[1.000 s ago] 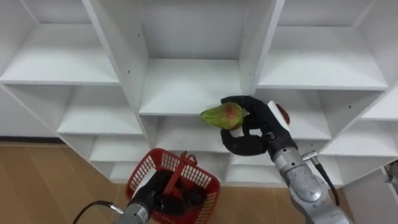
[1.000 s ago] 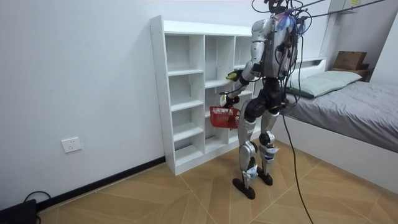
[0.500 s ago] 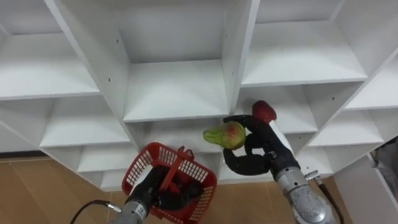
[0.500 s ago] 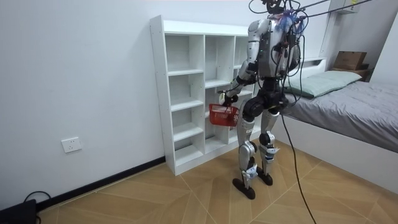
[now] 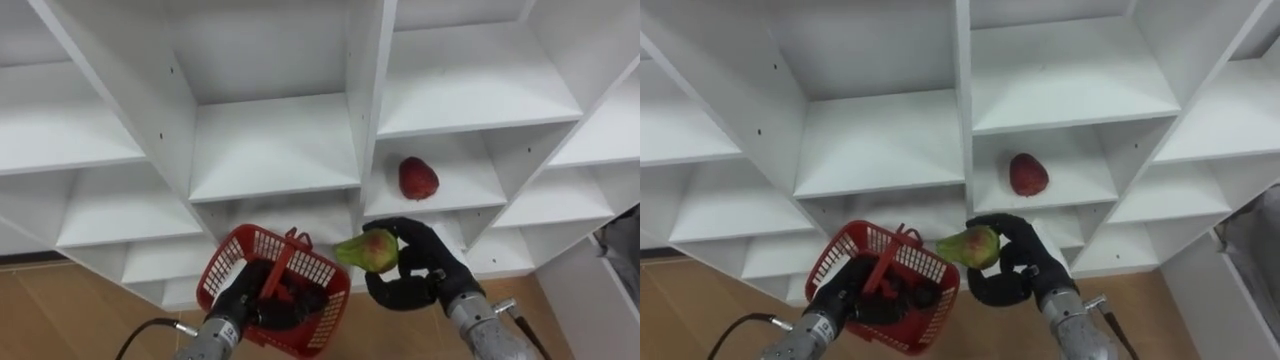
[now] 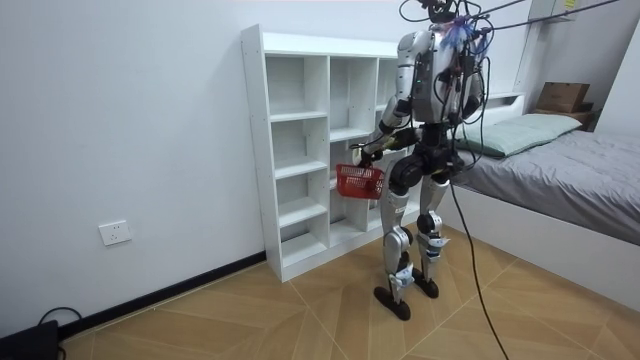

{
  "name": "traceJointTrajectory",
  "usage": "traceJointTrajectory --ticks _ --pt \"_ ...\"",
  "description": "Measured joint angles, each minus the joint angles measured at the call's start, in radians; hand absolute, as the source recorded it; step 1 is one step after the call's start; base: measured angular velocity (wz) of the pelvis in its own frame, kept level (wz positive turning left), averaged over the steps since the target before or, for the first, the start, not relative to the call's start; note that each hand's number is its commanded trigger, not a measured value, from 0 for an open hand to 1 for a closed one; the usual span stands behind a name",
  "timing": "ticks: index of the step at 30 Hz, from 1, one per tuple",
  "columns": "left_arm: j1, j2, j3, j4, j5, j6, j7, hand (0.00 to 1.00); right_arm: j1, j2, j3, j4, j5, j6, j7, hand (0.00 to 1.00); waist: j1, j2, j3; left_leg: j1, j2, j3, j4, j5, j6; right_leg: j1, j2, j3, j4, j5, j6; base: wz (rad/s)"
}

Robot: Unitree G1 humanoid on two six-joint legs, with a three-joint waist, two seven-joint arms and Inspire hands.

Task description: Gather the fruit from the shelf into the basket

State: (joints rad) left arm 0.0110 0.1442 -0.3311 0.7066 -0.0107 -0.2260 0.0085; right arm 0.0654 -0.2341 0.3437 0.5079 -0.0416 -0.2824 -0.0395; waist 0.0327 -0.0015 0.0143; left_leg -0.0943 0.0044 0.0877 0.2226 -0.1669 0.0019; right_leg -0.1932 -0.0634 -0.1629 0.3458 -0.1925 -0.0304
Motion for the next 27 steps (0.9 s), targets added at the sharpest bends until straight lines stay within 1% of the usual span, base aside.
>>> traceJointTrajectory --ticks 3,11,13,17,21,24,27 --pt "0.0 -0.001 0.0 0.0 0.0 -0.004 -0.002 1.0 0.0 0.004 0.0 0.033 -0.007 0.002 0.012 1.0 0.0 0.0 0.0002 -0.001 0.001 0.0 0.0 0.0 0.0 -0.001 0.0 0.0 0.0 0.0 0.0 0.0" --pt "-0.002 -0.007 0.0 -0.006 0.001 -0.01 0.0 1.0 -0.001 0.005 0.008 0.037 -0.053 0.003 0.031 1.0 0.001 -0.004 0.0022 -0.011 0.001 -0.003 0.002 0.0 -0.001 -0.006 0.001 0.0 0.001 0.0 -0.001 0.0" --pt "-0.002 -0.007 0.0 -0.01 0.001 -0.025 0.003 1.0 -0.002 0.008 0.008 0.038 -0.066 0.003 0.032 1.0 0.002 -0.007 0.0044 -0.018 0.0 -0.003 0.006 0.0 0.0 -0.014 0.0 0.0 0.001 0.0 -0.001 0.0" --pt "-0.002 -0.006 0.0 -0.011 0.001 -0.029 0.003 1.0 -0.002 0.018 0.008 0.039 -0.08 0.003 0.033 1.0 0.003 -0.016 0.0095 -0.018 0.0 -0.003 0.007 0.0 0.0 -0.015 0.0 0.0 0.0 0.0 -0.001 0.0" --pt "-0.002 -0.005 -0.001 -0.011 0.0 -0.031 0.002 1.0 -0.01 0.032 0.009 0.065 -0.082 0.003 0.037 1.0 0.003 -0.016 0.0096 -0.019 0.0 -0.004 0.008 0.0 0.0 -0.015 0.0 0.0 -0.001 0.0 -0.001 0.0" --pt "-0.003 -0.006 -0.002 -0.012 0.0 -0.035 0.0 1.0 -0.011 0.034 0.009 0.072 -0.083 0.013 0.042 1.0 0.003 -0.015 0.009 -0.027 0.001 -0.007 0.012 0.0 0.0 -0.016 0.0 -0.002 0.0 0.001 -0.001 0.03" --pt "-0.002 -0.007 -0.008 -0.012 0.0 -0.036 -0.004 1.0 -0.011 0.034 0.01 0.072 -0.083 0.013 0.043 1.0 0.003 -0.014 0.0087 -0.033 0.001 -0.007 0.014 0.0 0.0 -0.017 0.0 -0.003 0.0 0.001 -0.002 0.04"
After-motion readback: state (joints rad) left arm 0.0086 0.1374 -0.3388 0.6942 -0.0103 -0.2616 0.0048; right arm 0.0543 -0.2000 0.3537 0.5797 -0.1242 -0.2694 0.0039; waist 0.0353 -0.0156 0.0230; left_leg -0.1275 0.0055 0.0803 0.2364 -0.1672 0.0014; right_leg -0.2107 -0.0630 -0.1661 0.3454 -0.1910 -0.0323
